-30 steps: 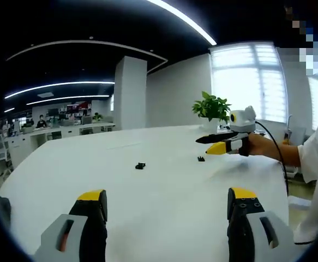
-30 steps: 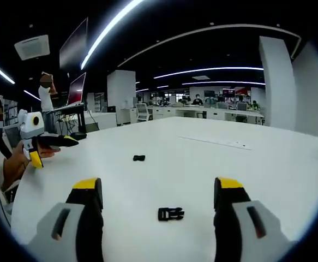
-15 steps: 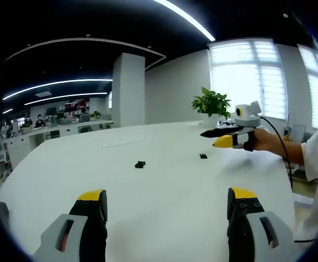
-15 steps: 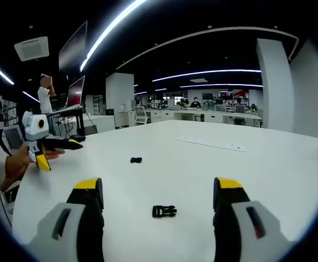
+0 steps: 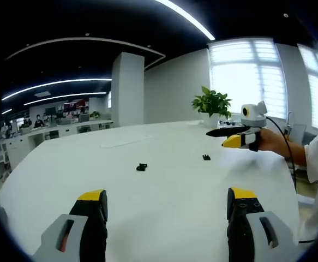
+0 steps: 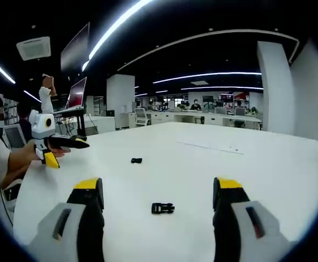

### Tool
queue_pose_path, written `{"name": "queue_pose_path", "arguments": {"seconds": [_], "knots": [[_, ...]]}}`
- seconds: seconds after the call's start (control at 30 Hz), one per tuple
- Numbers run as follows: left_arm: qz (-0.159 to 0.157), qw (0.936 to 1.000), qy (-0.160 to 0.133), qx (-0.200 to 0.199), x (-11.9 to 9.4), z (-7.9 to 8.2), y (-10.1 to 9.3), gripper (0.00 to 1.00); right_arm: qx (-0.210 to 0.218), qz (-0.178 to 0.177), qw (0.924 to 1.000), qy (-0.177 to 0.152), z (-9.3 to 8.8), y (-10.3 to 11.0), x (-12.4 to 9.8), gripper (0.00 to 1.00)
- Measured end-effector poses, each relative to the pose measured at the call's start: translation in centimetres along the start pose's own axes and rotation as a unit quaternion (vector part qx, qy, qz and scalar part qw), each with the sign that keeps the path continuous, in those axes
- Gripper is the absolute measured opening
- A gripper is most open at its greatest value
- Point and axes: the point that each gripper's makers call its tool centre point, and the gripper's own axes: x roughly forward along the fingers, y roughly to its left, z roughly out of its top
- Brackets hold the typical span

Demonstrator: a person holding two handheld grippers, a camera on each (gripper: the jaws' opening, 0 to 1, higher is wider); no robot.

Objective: Snap the two parts of the plastic buckle together until the buckle closes and remains connected.

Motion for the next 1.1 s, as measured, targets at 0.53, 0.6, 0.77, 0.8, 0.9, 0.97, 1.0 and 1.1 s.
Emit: {"name": "queue_pose_path", "arguments": {"seconds": [0.53, 0.6, 0.77, 0.8, 0.9, 0.97, 1.0, 1.1], "knots": [[-0.031, 0.9992, 0.002, 0.026, 2.8, 1.2, -1.3, 0.91, 0.009, -0.023, 0.9997, -0.009, -0.4, -1.3, -2.2, 0.8], [-0.035, 0.999, 0.0, 0.026, 3.2, 1.4, -1.6, 0.91, 0.006, -0.026, 0.9996, -0.005, -0.6, -1.4, -2.4, 0.8], [-0.042, 0.9988, -0.005, 0.024, 3.9, 1.8, -2.2, 0.91, -0.002, -0.027, 0.9996, -0.001, -0.8, -1.4, -2.8, 0.79], [-0.043, 0.9987, -0.005, 0.025, 4.1, 1.8, -2.4, 0.91, -0.003, -0.027, 0.9996, -0.002, -0.8, -1.4, -2.9, 0.79], [-0.046, 0.9985, -0.004, 0.028, 4.6, 1.9, -2.6, 0.91, -0.004, -0.029, 0.9996, -0.004, -0.7, -1.4, -3.1, 0.79], [-0.049, 0.9984, -0.006, 0.029, 4.8, 2.1, -2.8, 0.91, -0.002, -0.029, 0.9996, -0.005, -0.7, -1.3, -3.3, 0.79], [-0.049, 0.9983, -0.007, 0.029, 4.9, 2.2, -2.8, 0.9, -0.001, -0.029, 0.9996, -0.006, -0.8, -1.3, -3.3, 0.79], [-0.049, 0.9982, -0.011, 0.033, 5.1, 2.6, -2.8, 0.9, 0.0, -0.029, 0.9995, -0.007, -0.8, -1.2, -3.5, 0.79]]}}
